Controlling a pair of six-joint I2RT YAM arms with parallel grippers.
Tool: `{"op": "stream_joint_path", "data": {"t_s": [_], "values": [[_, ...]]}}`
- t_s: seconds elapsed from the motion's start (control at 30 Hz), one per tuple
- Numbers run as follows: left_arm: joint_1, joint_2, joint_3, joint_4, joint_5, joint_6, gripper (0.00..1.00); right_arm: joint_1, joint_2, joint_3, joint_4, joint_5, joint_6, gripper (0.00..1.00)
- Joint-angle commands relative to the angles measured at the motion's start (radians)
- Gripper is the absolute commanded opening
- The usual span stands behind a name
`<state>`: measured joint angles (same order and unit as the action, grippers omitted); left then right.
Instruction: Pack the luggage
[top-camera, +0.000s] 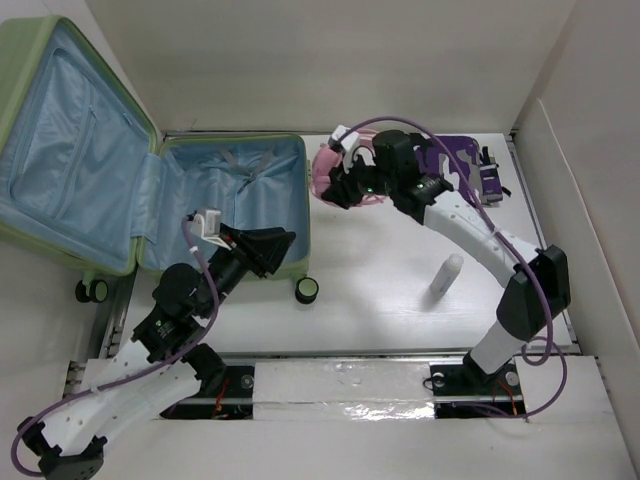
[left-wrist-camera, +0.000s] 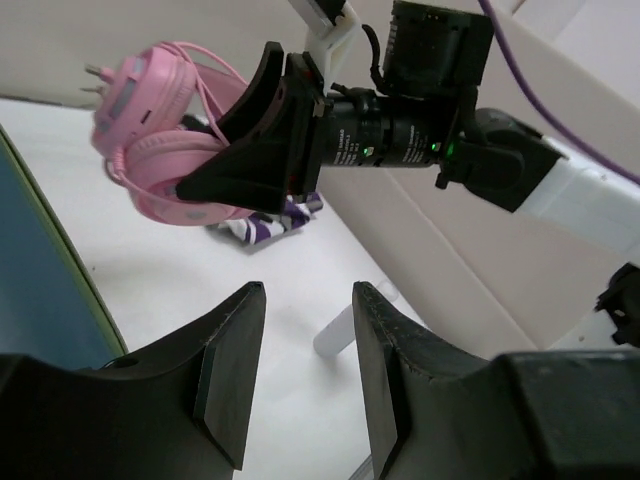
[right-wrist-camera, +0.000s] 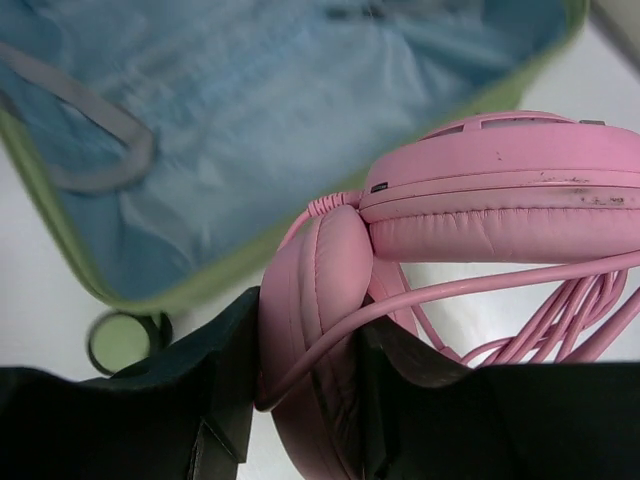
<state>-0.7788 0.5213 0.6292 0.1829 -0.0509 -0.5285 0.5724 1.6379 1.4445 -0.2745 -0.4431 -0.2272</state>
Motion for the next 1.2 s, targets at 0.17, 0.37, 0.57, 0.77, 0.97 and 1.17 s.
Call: {"op": "stream_joint_path", "data": {"t_s": [0.17, 0.37, 0.57, 0.77, 0.97, 1.17], "values": [[-0.005, -0.216, 0.014, 0.108, -0.107, -0.021, 0.38, 0.179, 0.207, 0.291, 0.369, -0.134, 0.205, 0.27], [-0.005, -0.236, 0.053, 0.049, -0.167, -0.018, 0.39, 0.273, 0.554, 0.632, 0.327, -0.102, 0.288, 0.29], [-0.005, -0.196, 0.064, 0.033, -0.161, -0.027, 0.39, 0.296, 0.738, 0.829, 0.281, -0.071, 0.348, 0.49], [-0.005, -0.184, 0.053, 0.033, -0.193, -0.037, 0.38, 0.305, 0.685, 0.762, 0.241, -0.023, 0.295, 0.79], [-0.005, -0.100, 0.070, 0.065, -0.170, -0.041, 0.30, 0.265, 0.452, 0.628, 0.248, 0.029, 0.208, 0.90], [-0.005, 0.069, 0.102, 0.135, -0.093, -0.031, 0.00, 0.118, 0.041, 0.214, 0.397, 0.142, 0.197, 0.25]]}}
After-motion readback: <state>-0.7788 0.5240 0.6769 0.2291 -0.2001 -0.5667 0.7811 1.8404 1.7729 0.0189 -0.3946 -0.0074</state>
